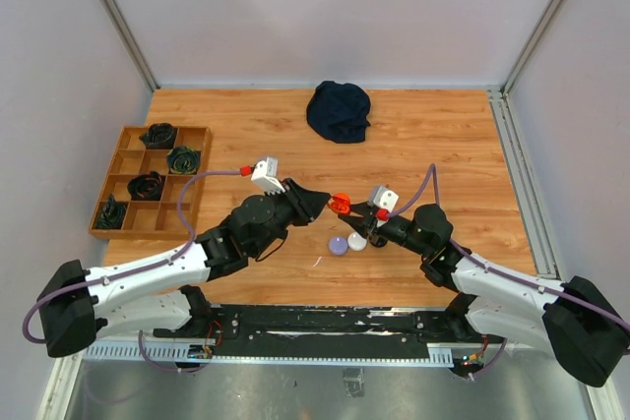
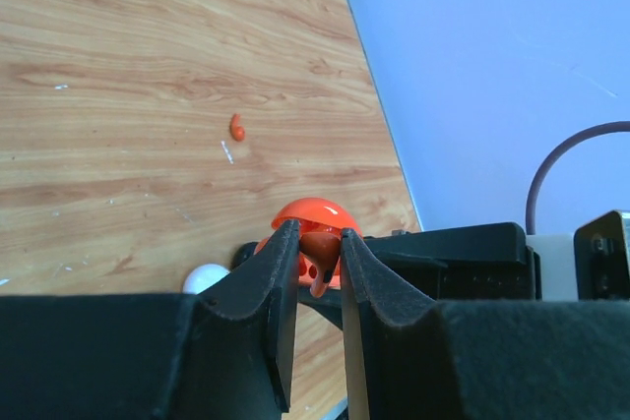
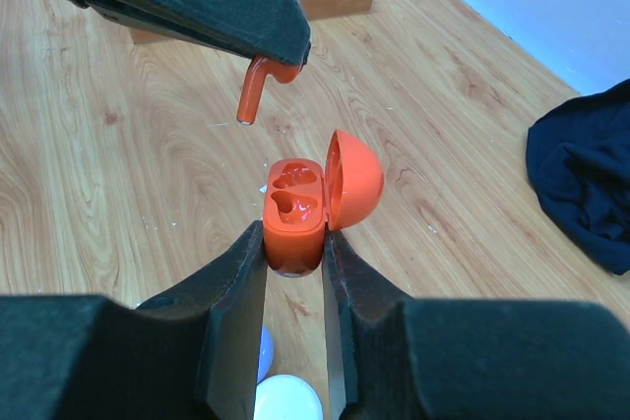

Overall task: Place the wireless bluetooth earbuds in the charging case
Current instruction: Place the earbud in the charging case.

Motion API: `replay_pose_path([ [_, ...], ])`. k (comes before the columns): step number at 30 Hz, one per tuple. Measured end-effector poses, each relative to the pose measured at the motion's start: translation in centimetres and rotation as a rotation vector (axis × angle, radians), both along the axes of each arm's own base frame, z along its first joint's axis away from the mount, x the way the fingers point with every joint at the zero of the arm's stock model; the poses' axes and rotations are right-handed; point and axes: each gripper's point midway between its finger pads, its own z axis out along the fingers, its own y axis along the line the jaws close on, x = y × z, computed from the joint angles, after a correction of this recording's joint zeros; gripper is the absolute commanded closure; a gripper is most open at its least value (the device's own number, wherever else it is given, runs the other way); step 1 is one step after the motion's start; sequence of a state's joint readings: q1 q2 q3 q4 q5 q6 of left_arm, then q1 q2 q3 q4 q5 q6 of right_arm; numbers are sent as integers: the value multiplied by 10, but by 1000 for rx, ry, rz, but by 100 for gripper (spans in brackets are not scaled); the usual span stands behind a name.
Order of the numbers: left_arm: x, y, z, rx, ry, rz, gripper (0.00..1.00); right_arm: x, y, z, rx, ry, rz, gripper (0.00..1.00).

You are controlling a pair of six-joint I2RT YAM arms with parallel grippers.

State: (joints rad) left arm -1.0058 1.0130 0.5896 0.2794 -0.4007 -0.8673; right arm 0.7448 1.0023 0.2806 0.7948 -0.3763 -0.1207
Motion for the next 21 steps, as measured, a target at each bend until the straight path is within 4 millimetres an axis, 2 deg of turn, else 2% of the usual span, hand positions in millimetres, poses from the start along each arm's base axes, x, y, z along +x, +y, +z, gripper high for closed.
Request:
replay_pose_path([
  [5,0,-5,4,-37,-9,15,75,1,0,2,10,-1,-6,89],
  [21,2,-14,-7,-46,-16,62,75,1,-2,1,17,1,-14,89],
])
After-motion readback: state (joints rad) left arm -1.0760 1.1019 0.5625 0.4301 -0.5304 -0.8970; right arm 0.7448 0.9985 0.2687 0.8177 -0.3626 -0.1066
